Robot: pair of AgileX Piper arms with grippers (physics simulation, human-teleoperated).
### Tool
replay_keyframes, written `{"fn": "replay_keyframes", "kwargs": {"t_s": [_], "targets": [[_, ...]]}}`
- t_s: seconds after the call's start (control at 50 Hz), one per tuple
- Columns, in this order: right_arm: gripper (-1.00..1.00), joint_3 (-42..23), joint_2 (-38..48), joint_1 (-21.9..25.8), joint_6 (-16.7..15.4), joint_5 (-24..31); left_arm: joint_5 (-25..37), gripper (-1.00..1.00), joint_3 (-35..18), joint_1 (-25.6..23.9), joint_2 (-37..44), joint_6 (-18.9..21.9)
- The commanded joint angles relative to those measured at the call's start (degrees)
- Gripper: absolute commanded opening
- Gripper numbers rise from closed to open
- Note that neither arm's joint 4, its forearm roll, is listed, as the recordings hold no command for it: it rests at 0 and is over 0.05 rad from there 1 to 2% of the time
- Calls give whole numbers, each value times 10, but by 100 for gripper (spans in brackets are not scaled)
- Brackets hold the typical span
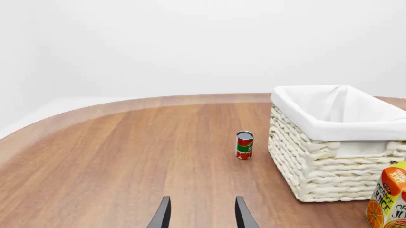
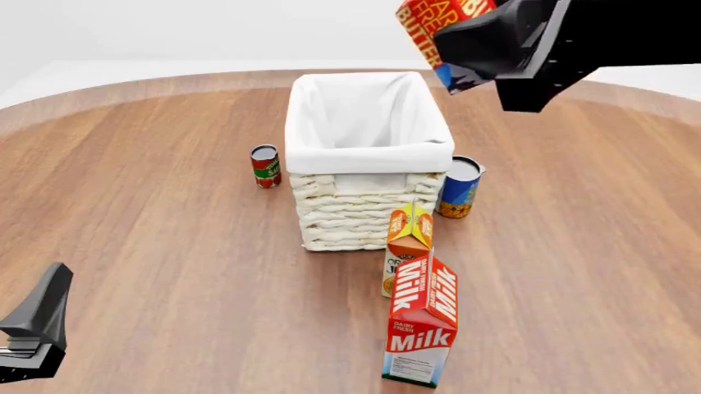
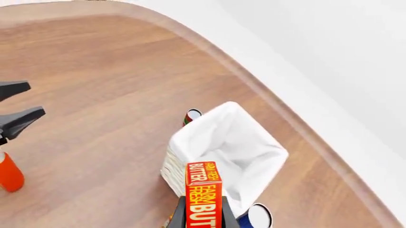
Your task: Pick up the butter and put it in the basket.
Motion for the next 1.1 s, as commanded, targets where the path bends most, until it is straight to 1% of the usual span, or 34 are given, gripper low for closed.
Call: {"fn": "replay_keyframes", "kwargs": {"t_s": [0.02,0.42,0.72,1.1], "targets": [[-100,-21,16,11,22,-6,0,100,0,0,0,0],[-100,-49,50,15,17,-13,0,100,0,0,0,0],[-100,-93,89,-6,6,-13,0,100,0,0,0,0],[-100,-131,139,-20,9,-22,0,100,0,0,0,0]]}}
